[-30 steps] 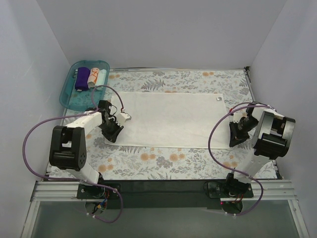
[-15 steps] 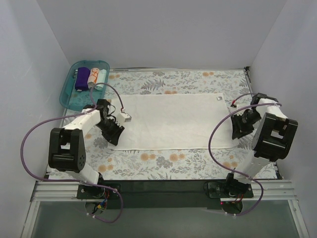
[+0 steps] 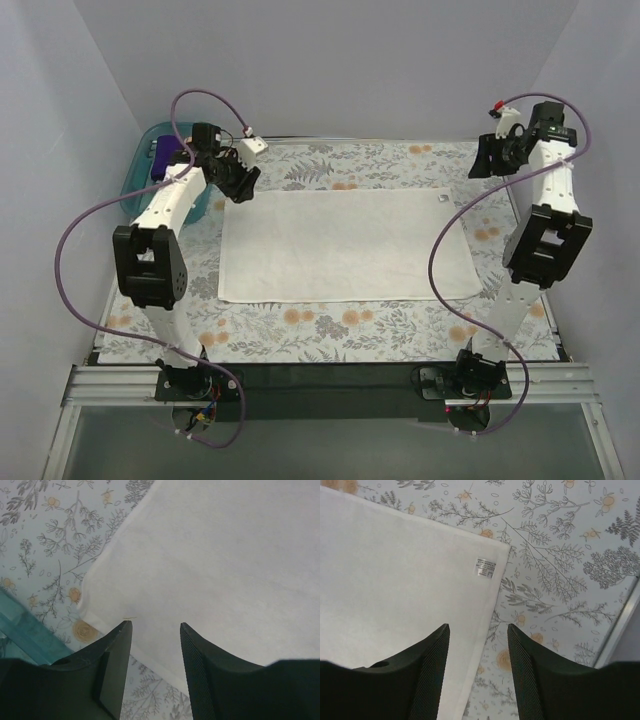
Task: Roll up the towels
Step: Flatten the towel, then fold the towel
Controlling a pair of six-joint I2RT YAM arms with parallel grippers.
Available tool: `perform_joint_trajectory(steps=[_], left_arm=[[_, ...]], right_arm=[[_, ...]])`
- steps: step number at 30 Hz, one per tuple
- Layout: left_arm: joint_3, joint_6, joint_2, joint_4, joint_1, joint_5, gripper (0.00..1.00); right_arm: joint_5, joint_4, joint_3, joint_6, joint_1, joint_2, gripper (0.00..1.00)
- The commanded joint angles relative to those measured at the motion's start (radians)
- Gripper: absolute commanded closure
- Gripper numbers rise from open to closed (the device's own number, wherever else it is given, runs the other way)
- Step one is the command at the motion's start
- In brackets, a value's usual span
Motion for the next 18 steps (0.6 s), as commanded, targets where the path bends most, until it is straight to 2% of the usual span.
perform_joint_trajectory(steps=[1, 6, 10, 18], left_arm=[[0.061, -0.071, 0.054, 0.162, 0.005, -0.071, 0.60], [0.110, -0.108, 0.135, 0.252, 0.008, -0.111, 0.58], [0.164, -0.160, 0.180, 0.245, 0.029, -0.067, 0.56], [0.153, -0.148, 0.206, 0.256, 0.032, -0.100, 0.49]], right_arm=[[0.048, 0.108, 0.051, 0.101, 0.072, 0.117, 0.52], [0.185, 0.264, 0.031, 0.141, 0.155, 0.201, 0.52], [0.294, 0.373, 0.040, 0.178, 0.180, 0.276, 0.52], [0.349, 0.396, 0.066, 0.210, 0.183, 0.373, 0.52]])
